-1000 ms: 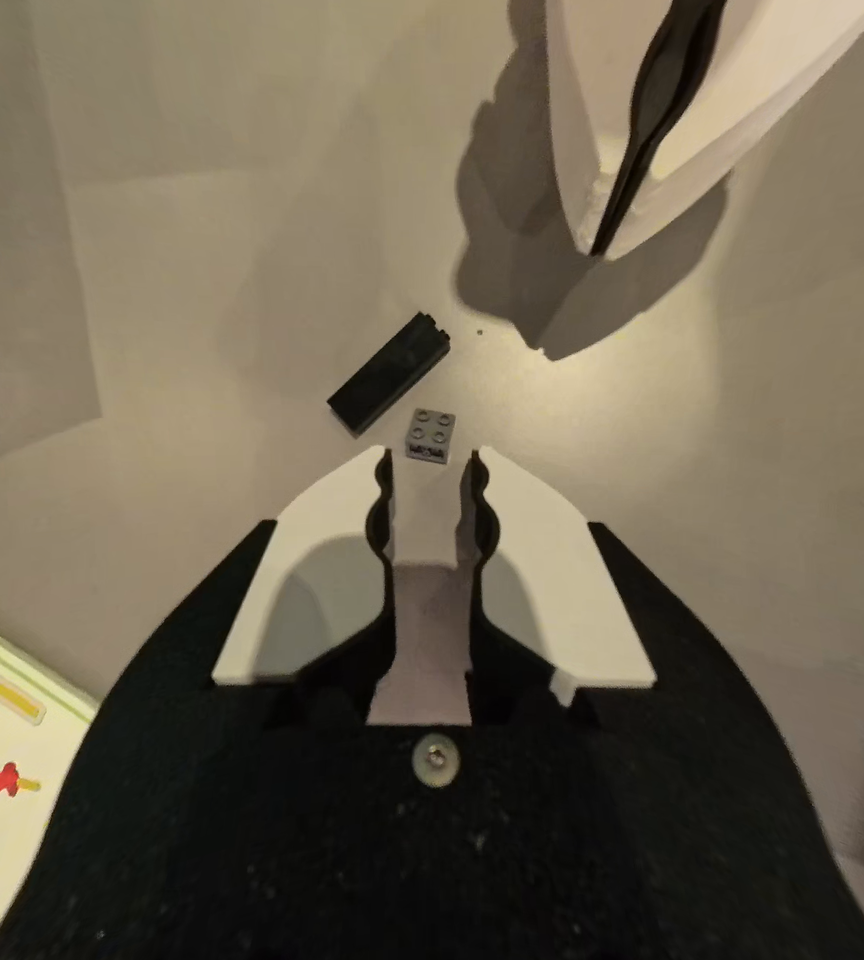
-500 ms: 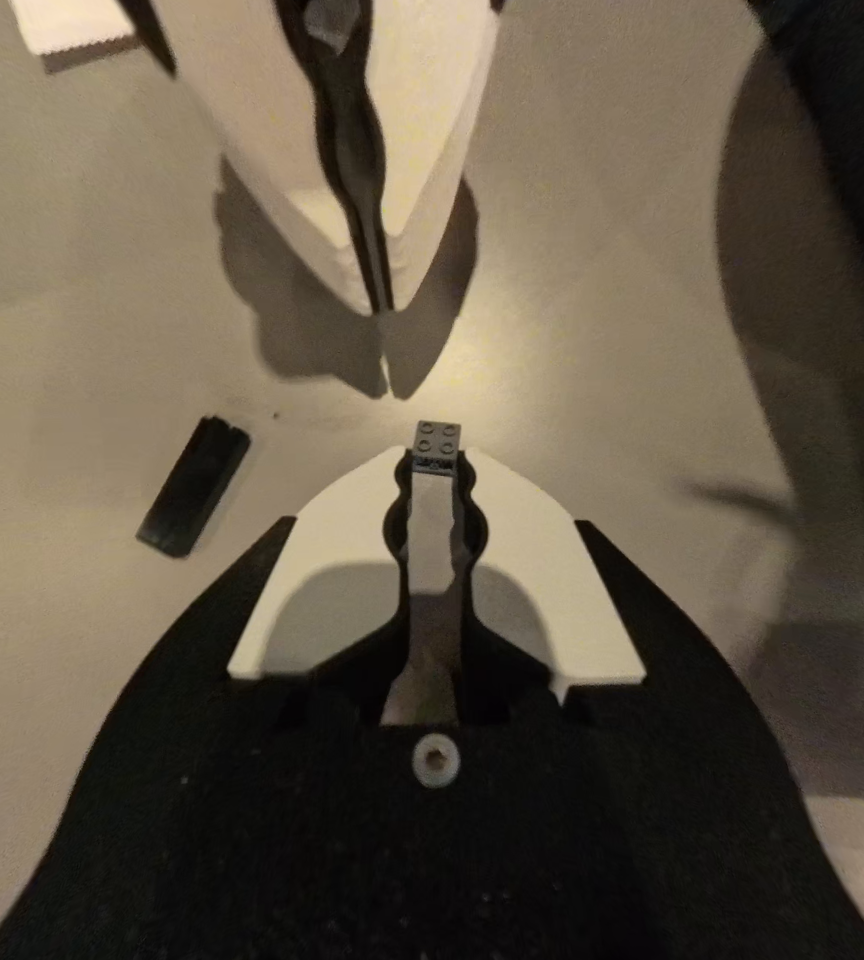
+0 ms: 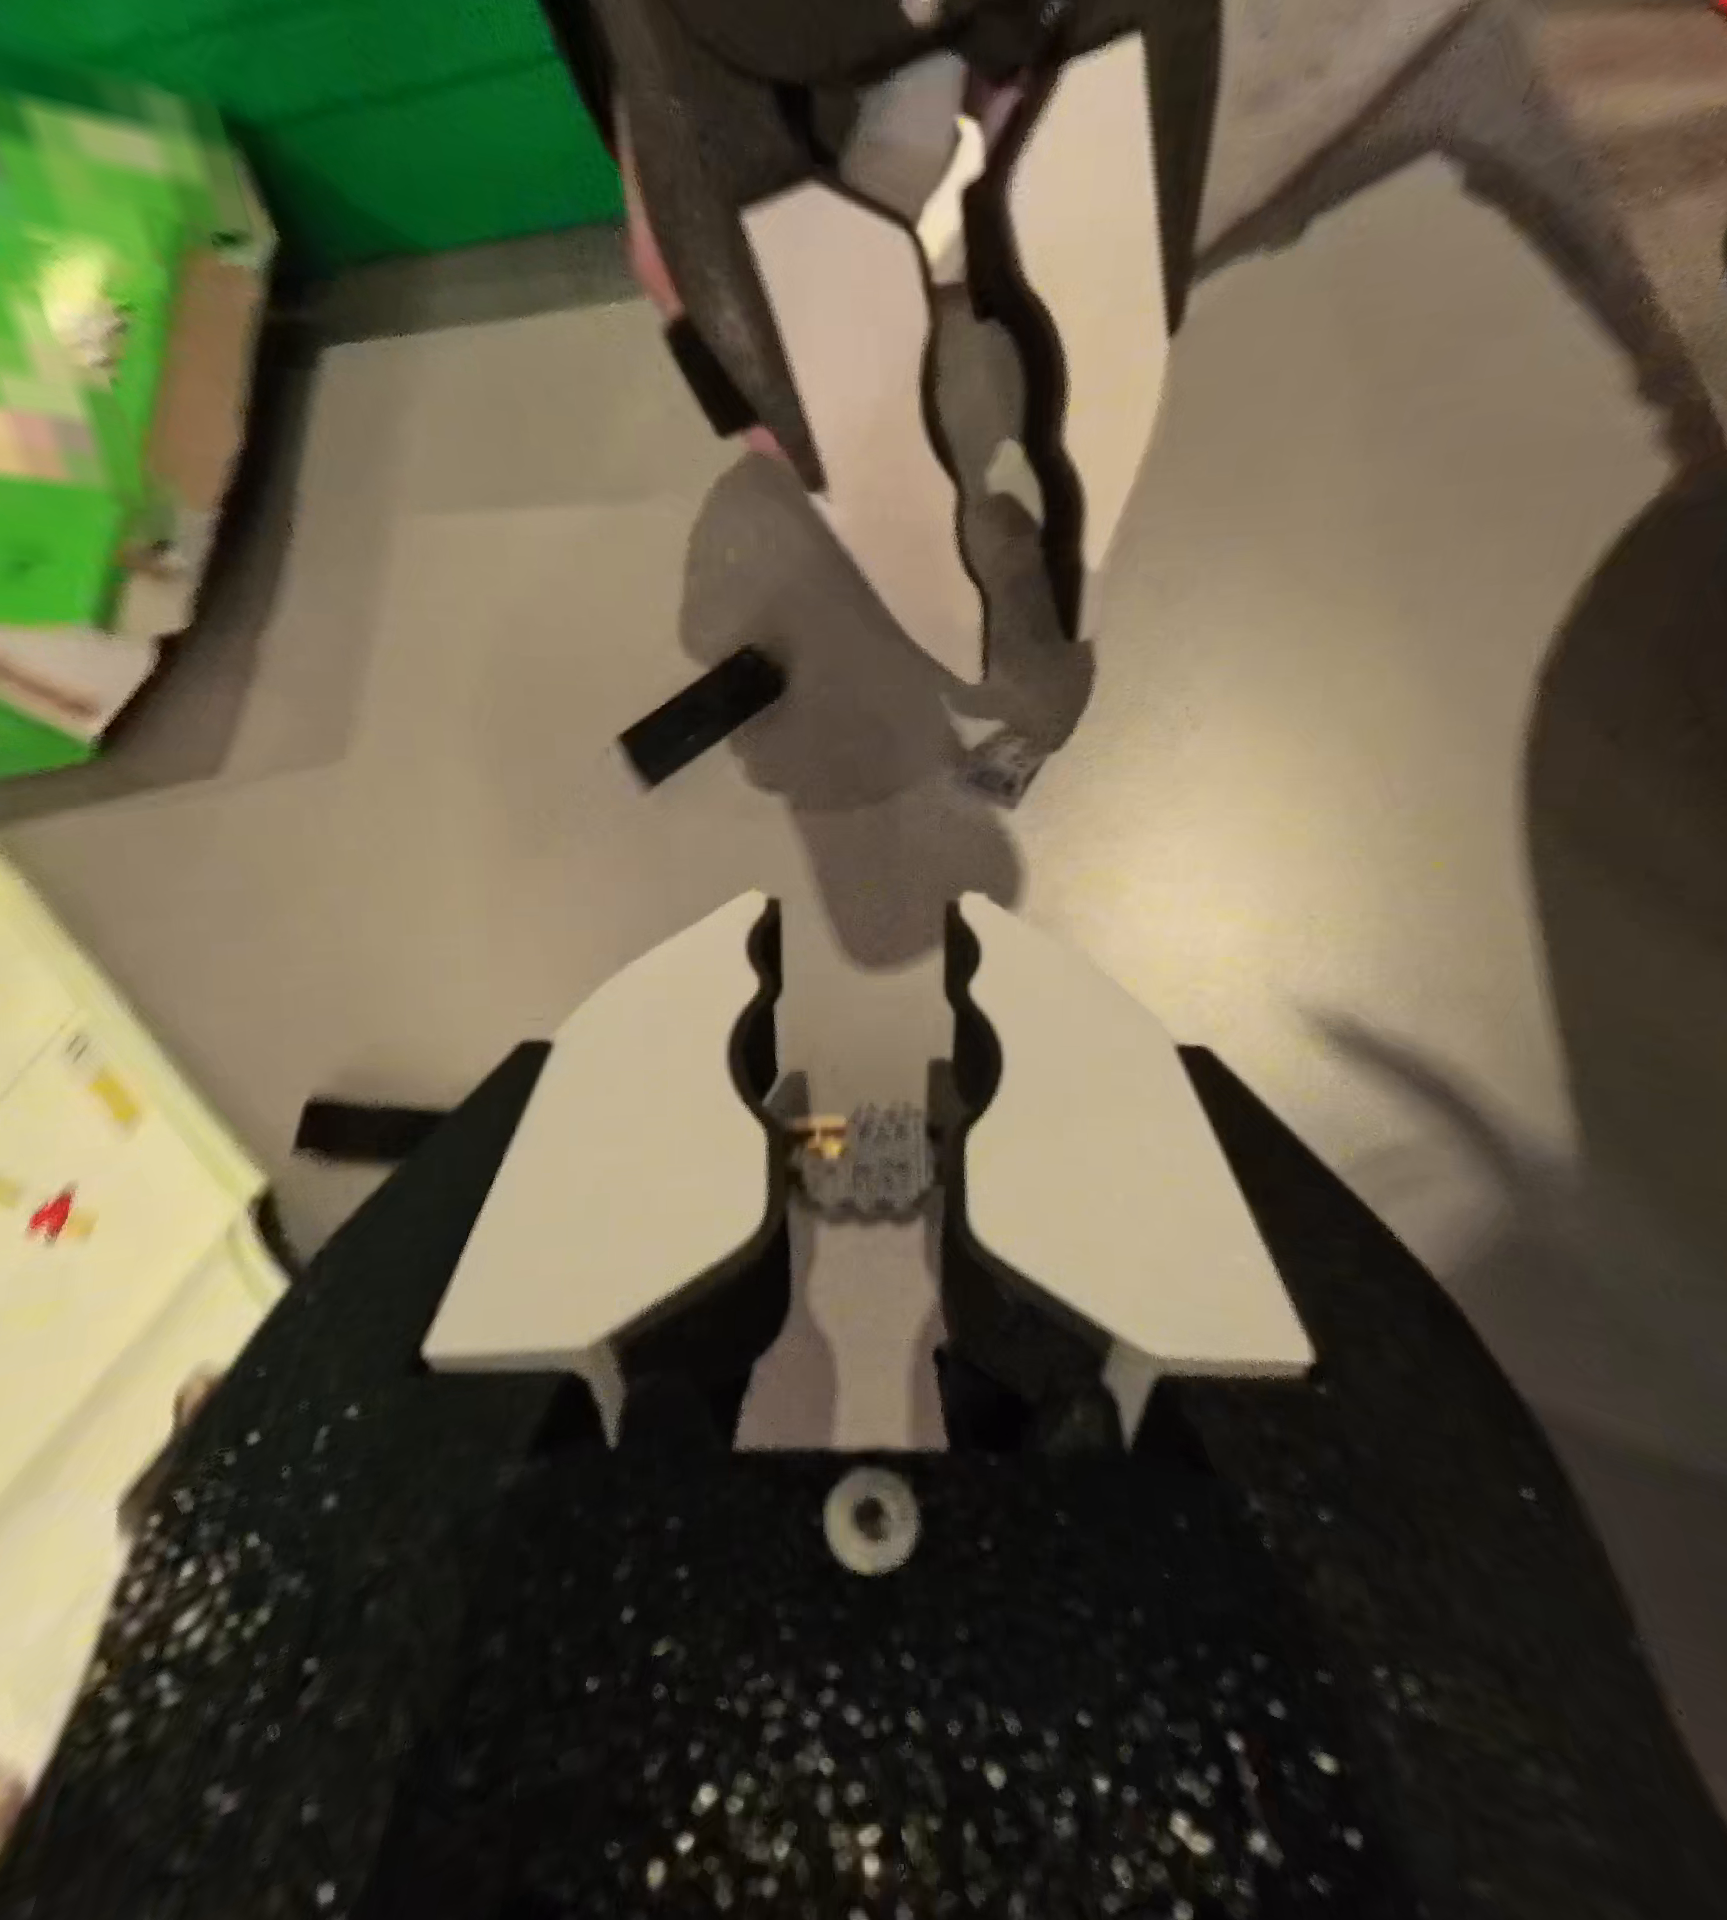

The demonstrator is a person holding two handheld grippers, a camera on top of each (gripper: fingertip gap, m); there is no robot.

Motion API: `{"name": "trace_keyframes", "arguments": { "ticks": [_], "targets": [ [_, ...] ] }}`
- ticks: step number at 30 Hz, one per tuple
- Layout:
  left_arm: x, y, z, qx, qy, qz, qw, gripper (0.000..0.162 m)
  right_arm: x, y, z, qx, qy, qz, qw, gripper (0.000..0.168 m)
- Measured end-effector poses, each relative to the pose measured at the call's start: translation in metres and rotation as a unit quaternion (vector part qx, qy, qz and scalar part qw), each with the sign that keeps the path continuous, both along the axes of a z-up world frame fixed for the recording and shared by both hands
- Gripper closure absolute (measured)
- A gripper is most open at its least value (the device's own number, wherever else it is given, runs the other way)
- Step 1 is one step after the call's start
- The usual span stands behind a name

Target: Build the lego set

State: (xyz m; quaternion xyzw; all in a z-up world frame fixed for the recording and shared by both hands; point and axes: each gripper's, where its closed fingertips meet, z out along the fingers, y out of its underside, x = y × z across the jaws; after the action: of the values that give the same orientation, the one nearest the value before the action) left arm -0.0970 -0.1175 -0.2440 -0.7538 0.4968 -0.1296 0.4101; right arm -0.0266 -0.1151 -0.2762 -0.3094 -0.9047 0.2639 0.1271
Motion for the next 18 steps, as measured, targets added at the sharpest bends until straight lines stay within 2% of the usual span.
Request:
{"name": "trace_keyframes", "arguments": {
  "ticks": [3, 7, 11, 18],
  "targets": [
    [-0.024, -0.01, 0.007, 0.026, -0.05, 0.064, 0.996, 0.134, -0.003, 0.001, -0.009, 0.036, -0.059, 0.083, 0.994, 0.145],
    [-0.041, -0.029, 0.011, 0.031, -0.116, 0.102, 0.988, 0.134, -0.009, 0.004, -0.015, 0.073, -0.108, 0.156, 0.979, 0.145],
    [-0.052, -0.04, 0.008, 0.027, -0.137, 0.126, 0.982, 0.135, -0.014, 0.0, -0.013, 0.081, -0.13, 0.196, 0.969, 0.146],
    [-0.053, -0.044, -0.005, 0.011, -0.141, 0.131, 0.981, 0.134, -0.012, -0.001, -0.02, 0.111, -0.158, 0.229, 0.954, 0.157]
  ]
}}
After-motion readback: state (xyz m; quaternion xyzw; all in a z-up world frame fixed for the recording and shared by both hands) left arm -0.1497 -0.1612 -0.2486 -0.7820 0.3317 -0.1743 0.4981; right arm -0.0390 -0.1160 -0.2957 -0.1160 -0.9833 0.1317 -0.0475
